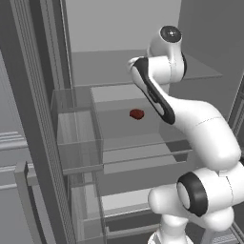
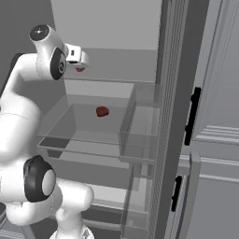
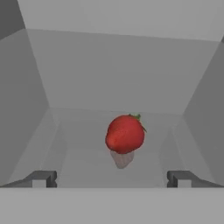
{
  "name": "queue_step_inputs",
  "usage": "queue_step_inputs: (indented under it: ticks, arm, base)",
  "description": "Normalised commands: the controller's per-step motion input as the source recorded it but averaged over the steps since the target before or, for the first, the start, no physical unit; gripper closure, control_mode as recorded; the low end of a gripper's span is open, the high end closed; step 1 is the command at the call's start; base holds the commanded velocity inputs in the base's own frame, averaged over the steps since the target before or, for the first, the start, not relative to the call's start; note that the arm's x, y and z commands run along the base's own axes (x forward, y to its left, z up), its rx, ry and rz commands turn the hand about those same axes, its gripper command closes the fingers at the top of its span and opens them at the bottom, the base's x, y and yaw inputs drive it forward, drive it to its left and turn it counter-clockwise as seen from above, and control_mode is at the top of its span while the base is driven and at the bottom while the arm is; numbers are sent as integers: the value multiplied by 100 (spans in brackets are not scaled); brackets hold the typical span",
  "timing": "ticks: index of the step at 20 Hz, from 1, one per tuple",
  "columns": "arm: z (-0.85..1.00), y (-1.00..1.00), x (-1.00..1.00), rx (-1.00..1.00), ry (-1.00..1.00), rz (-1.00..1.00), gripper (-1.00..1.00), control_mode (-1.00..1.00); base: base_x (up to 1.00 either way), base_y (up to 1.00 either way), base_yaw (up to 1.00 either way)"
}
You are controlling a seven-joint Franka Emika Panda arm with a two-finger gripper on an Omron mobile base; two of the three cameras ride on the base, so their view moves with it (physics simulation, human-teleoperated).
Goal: Take the strawberry from the fridge and place it on top of the pancake, located on the dining counter.
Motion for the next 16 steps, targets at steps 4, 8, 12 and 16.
queue_step_inputs:
  ticks: [4,8,12,16]
  arm:
    - [-2,-1,62,0,0,0,-100,-100]
    - [-2,0,52,0,0,0,-100,-100]
    - [-5,0,27,0,0,0,-100,-100]
    - [-4,0,-15,0,0,0,-100,-100]
  base:
    - [0,0,0]
    - [0,0,0]
    - [0,0,0]
    - [0,0,0]
